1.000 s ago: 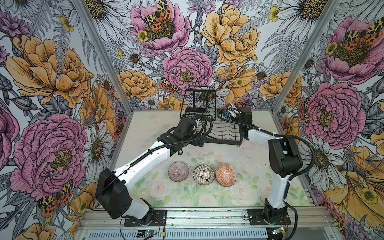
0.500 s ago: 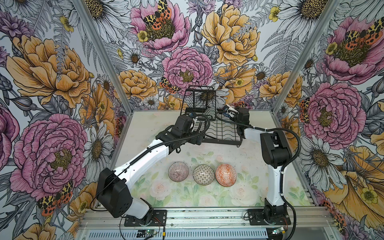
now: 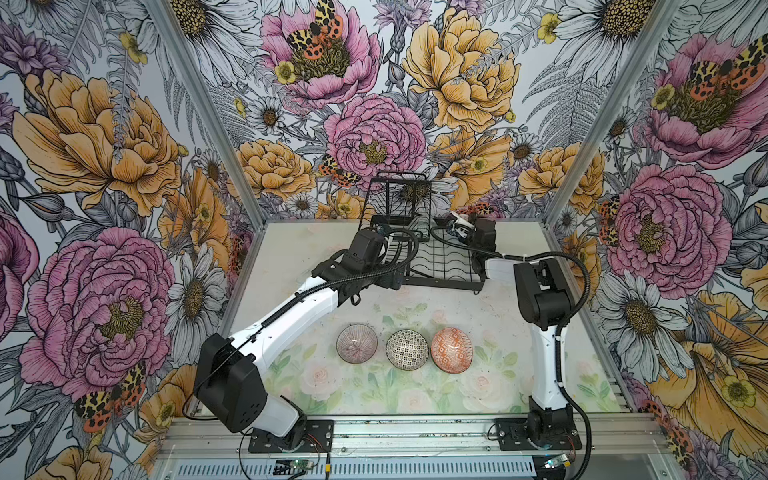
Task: Load the bowls into the dish rack
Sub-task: 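Carry the blue bowl over the dish rack with the right gripper, then lower the blue bowl into a rack slot and open the right gripper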
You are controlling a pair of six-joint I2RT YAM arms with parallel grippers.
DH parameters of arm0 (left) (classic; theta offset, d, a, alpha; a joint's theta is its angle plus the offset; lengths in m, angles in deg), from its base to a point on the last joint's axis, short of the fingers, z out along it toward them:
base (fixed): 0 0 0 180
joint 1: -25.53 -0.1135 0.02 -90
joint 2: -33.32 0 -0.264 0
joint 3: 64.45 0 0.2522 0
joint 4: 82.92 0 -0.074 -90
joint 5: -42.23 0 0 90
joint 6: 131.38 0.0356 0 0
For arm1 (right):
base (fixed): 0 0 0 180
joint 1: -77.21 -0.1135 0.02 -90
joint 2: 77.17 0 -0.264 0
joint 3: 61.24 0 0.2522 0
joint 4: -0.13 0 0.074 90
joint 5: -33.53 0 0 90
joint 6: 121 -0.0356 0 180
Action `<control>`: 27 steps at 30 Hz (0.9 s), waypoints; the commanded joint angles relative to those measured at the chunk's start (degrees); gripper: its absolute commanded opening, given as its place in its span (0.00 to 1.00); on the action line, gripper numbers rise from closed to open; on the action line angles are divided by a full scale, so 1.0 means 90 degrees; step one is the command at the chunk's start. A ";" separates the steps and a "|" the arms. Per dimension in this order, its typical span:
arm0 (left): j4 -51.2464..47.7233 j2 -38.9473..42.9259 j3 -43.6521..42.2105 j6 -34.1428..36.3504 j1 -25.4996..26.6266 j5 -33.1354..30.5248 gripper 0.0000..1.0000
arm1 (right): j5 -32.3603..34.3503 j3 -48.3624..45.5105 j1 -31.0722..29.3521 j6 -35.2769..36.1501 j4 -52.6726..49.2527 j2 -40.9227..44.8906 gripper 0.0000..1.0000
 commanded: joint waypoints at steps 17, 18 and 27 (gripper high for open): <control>-0.0092 -0.0087 0.0246 0.0123 -0.0108 0.0153 0.99 | -0.0064 0.0253 -0.0043 0.0570 0.0650 -0.0427 0.00; -0.0090 -0.0082 0.0240 0.0122 -0.0110 0.0148 0.99 | -0.0077 0.0253 -0.0039 0.0564 0.0643 -0.0427 0.00; -0.0087 -0.0068 0.0205 0.0122 -0.0110 0.0158 0.99 | -0.0272 0.0305 -0.0046 0.0495 0.0312 -0.0398 0.00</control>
